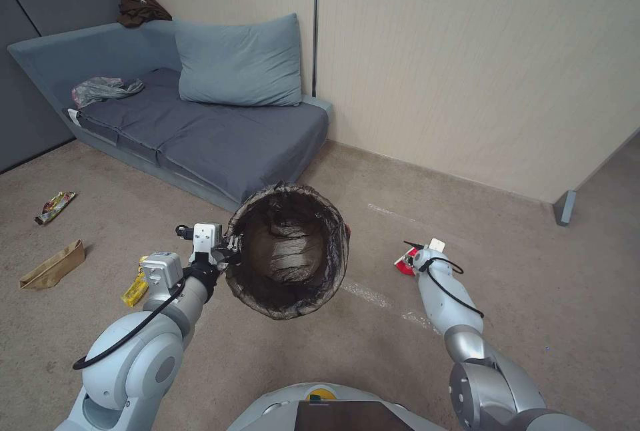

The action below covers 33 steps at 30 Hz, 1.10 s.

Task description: Pick up the trash bin, then pick up the garbage from the floor and place it into the trash bin.

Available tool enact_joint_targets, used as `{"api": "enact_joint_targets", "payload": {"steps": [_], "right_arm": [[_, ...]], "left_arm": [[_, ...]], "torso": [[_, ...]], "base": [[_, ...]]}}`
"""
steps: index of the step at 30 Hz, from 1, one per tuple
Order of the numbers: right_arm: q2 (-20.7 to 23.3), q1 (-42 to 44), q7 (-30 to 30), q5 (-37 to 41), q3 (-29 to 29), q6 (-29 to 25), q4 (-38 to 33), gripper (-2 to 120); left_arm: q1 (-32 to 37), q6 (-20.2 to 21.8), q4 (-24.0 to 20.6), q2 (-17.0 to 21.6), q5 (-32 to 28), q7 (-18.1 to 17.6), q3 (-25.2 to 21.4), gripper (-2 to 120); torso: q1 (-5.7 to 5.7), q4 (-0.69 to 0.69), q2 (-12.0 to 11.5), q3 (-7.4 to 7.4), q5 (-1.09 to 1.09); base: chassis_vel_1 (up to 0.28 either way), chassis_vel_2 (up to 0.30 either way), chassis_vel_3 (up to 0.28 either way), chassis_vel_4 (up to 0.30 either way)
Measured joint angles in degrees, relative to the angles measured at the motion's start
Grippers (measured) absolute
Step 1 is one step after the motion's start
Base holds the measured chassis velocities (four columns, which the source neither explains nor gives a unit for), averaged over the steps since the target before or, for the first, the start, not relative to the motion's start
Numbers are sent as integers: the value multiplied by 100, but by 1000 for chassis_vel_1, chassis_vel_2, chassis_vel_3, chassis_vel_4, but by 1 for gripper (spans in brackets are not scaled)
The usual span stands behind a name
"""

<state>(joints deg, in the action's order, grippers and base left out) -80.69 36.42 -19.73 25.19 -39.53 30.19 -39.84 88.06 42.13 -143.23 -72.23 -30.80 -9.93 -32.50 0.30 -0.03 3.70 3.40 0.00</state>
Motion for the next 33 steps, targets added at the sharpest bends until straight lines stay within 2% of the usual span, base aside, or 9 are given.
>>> {"api": "enact_joint_targets", "payload": {"steps": [3,8,10,13,15,16,17,20,33], "right_arm": [[-16,15,4,-11,0,-1,-28,56],[-17,15,16,-32,-2,-3,-28,43],[-17,15,29,-68,-10,-11,-23,32],[-17,15,39,-85,-12,-14,-23,26],[-14,15,53,-98,-12,-16,-15,15],[-14,15,53,-98,-12,-16,-15,15],[-14,20,60,-118,-9,-18,-2,9],[-12,29,72,-139,-9,-21,-1,0],[13,192,45,-109,22,-9,-268,0]], "left_arm": [[-4,0,0,-9,0,0,5,0],[-2,0,0,-8,0,1,4,0],[-2,0,0,-5,0,3,1,0],[-2,0,0,-4,0,3,0,0],[0,0,0,0,0,4,8,0],[0,0,0,0,0,4,8,0],[0,0,0,7,0,4,12,0],[0,0,0,13,0,4,12,0],[20,0,0,8,1,3,11,0]], "torso": [[0,0,0,0,0],[0,0,0,0,0],[0,0,0,0,0],[0,0,0,0,-1],[0,1,0,0,-1],[0,1,0,0,-1],[0,0,0,0,2],[0,0,0,0,0],[0,0,0,0,1]], "base": [[0,0,0,0],[0,0,0,0],[0,0,0,0],[0,0,0,0],[0,0,0,0],[0,0,0,0],[0,0,0,0],[0,0,0,0],[0,0,0,0]]}}
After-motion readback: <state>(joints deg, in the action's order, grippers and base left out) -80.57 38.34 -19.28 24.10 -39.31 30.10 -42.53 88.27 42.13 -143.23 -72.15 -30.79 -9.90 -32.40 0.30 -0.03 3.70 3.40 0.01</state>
